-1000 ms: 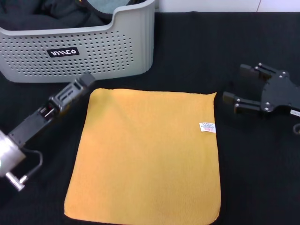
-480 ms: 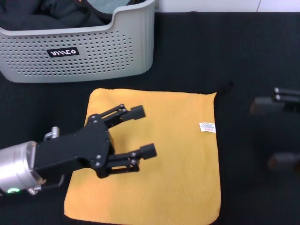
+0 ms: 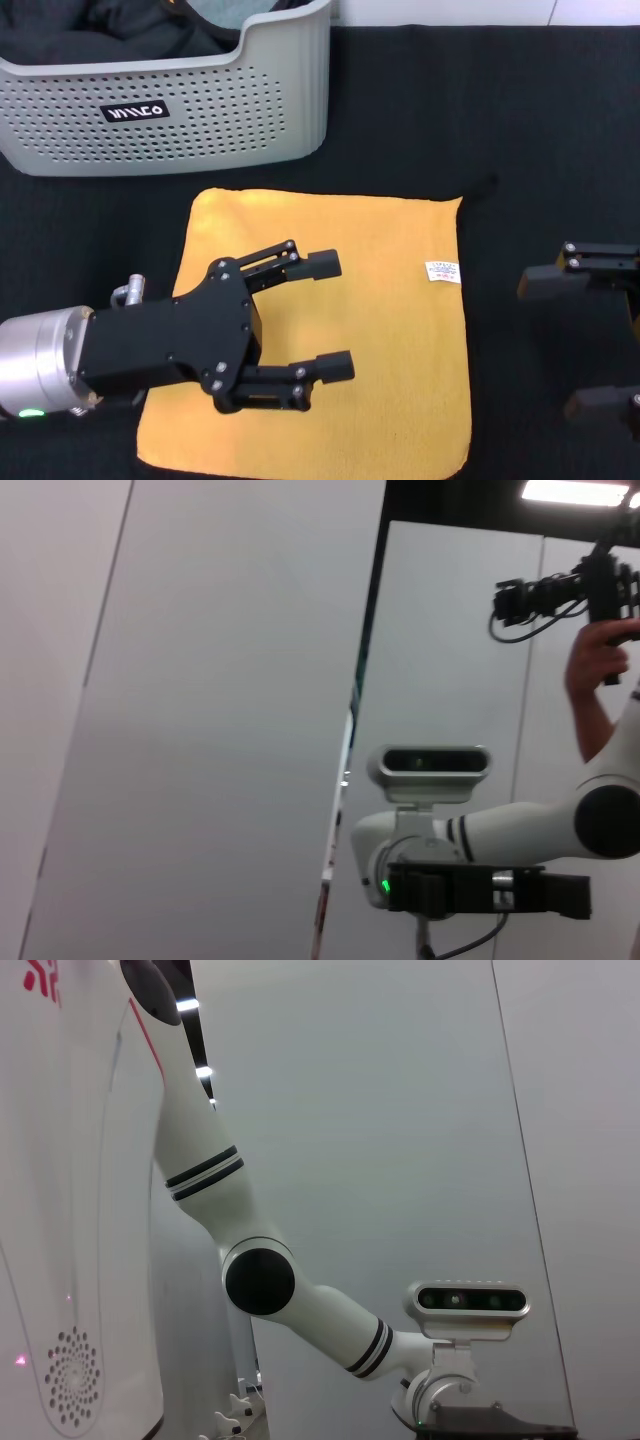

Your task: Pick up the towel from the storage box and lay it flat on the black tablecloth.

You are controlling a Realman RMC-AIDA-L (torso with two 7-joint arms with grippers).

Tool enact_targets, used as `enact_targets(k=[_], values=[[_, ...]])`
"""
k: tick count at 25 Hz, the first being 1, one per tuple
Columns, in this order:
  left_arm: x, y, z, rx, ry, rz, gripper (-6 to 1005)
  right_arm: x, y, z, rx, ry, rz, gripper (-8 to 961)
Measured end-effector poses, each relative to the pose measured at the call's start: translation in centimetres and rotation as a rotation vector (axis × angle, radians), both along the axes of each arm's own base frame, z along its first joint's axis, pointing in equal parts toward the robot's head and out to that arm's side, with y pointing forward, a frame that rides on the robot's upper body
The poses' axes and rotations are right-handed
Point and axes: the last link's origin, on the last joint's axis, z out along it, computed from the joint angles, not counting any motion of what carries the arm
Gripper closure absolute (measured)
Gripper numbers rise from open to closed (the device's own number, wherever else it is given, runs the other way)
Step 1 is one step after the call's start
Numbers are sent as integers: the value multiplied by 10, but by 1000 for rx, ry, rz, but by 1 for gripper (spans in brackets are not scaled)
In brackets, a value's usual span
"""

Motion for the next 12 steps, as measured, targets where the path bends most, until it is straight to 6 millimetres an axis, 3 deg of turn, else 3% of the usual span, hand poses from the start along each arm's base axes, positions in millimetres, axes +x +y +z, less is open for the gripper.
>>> enact_targets(k=[12], values=[[-3, -5, -1, -9, -5, 14, 125, 1, 0, -4, -6, -14, -4, 129]])
